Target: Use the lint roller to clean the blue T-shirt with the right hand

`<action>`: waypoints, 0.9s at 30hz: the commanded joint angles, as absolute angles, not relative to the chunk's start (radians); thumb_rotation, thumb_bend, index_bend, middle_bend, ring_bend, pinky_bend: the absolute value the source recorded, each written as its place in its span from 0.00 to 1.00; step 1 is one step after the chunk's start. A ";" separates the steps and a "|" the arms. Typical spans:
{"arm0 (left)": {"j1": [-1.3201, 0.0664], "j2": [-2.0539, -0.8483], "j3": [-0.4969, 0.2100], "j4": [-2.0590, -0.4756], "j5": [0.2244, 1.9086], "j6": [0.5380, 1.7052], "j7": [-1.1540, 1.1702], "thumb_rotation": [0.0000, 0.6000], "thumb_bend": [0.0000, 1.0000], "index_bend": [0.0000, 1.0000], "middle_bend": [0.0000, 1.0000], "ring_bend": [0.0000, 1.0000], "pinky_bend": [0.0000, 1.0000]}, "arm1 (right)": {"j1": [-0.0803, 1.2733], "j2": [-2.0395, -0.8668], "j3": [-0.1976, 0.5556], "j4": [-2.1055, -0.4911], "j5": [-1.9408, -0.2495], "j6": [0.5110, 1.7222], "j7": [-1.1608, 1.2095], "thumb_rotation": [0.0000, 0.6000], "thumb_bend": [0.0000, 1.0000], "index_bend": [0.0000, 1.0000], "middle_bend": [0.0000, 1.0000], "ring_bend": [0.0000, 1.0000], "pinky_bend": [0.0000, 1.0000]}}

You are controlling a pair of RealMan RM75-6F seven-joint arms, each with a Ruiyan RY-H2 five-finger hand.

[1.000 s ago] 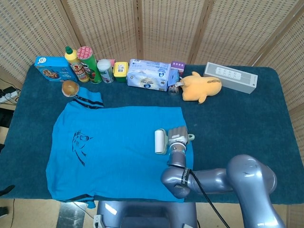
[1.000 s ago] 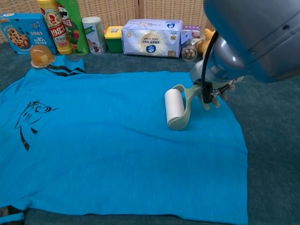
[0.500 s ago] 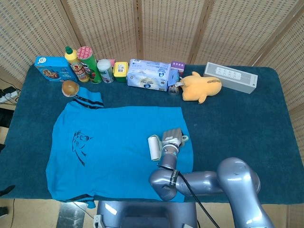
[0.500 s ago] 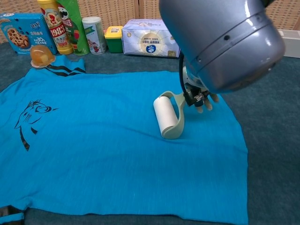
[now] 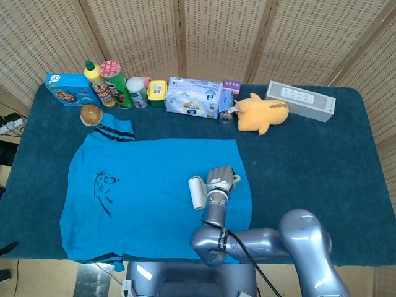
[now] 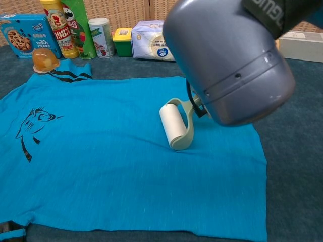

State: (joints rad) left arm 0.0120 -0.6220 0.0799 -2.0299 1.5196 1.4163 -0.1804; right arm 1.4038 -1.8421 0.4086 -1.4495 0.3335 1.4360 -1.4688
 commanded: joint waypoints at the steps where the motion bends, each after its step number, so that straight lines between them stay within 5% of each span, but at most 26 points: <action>1: 0.011 -0.623 0.080 -2.030 1.520 1.415 -0.179 1.00 0.08 0.00 0.00 0.00 0.00 | 1.363 -1.829 0.386 -1.456 0.292 1.432 -1.463 1.00 1.00 0.59 0.71 0.68 1.00; 15: 0.011 -0.638 0.082 -2.055 1.509 1.412 -0.113 1.00 0.08 0.00 0.00 0.00 0.00 | 1.171 -1.713 0.265 -1.442 0.117 1.398 -1.417 1.00 1.00 0.59 0.71 0.68 1.00; 27: 0.010 -0.646 0.081 -2.066 1.502 1.411 -0.084 1.00 0.08 0.00 0.00 0.00 0.00 | 1.138 -1.709 0.299 -1.481 0.072 1.425 -1.434 1.00 1.00 0.59 0.71 0.68 1.00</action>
State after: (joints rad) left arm 0.0095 -0.6457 0.0814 -2.0665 1.5018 1.4105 -0.0840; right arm 1.1336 -1.6997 0.2924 -1.4732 0.0784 1.4123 -1.4279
